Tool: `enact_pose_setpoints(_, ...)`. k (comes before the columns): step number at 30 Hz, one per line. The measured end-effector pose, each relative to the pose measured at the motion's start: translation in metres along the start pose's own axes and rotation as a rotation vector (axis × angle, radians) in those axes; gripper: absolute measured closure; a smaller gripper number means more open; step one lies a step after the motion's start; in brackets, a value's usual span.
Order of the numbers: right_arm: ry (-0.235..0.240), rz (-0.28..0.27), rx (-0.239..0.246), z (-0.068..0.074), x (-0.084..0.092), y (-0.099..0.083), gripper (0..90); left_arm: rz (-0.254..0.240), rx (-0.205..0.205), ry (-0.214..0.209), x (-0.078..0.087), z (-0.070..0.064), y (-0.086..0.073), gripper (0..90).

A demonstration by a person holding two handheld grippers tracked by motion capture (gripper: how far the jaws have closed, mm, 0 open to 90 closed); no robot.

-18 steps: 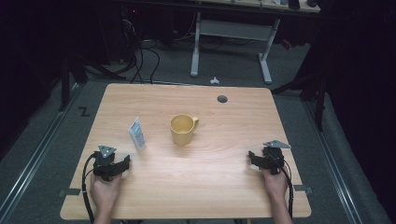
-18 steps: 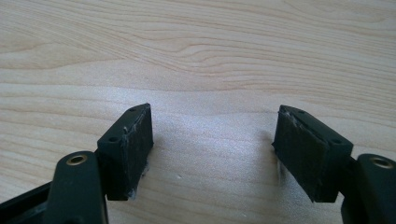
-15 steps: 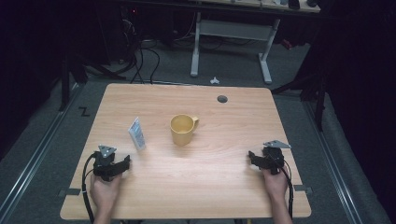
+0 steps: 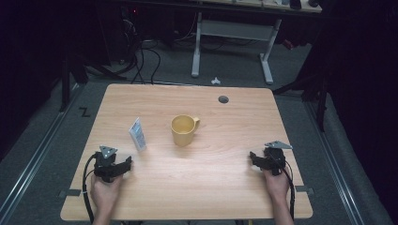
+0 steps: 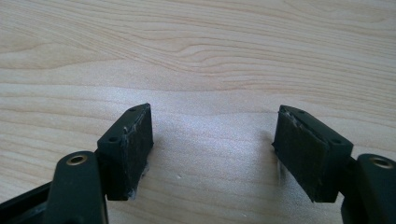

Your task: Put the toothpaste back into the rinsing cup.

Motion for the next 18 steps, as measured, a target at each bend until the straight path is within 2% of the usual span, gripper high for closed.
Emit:
enact_pose_setpoints(8, -0.001, 0.0, 0.0, 0.0, 0.0, 0.0, 28.4, 0.005, -0.001, -0.003, -0.0007, -0.0011, 0.0008, 24.4)
enact_pose_setpoints(18, 0.0, 0.0, 0.0, 0.0, 0.0, 0.0001, 28.4, 0.016, -0.024, -0.024, -0.0029, -0.0031, 0.0024, 17.1)
Point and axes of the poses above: each handheld gripper's, and its own axes: x roughly backward along the jaws, y roughly out of its top, z roughly to its left, the point moved 1 cm from there along -x, roughly forward along the jaws, and after that the axes turned 9 degrees about -x, right-handed, at the moved point
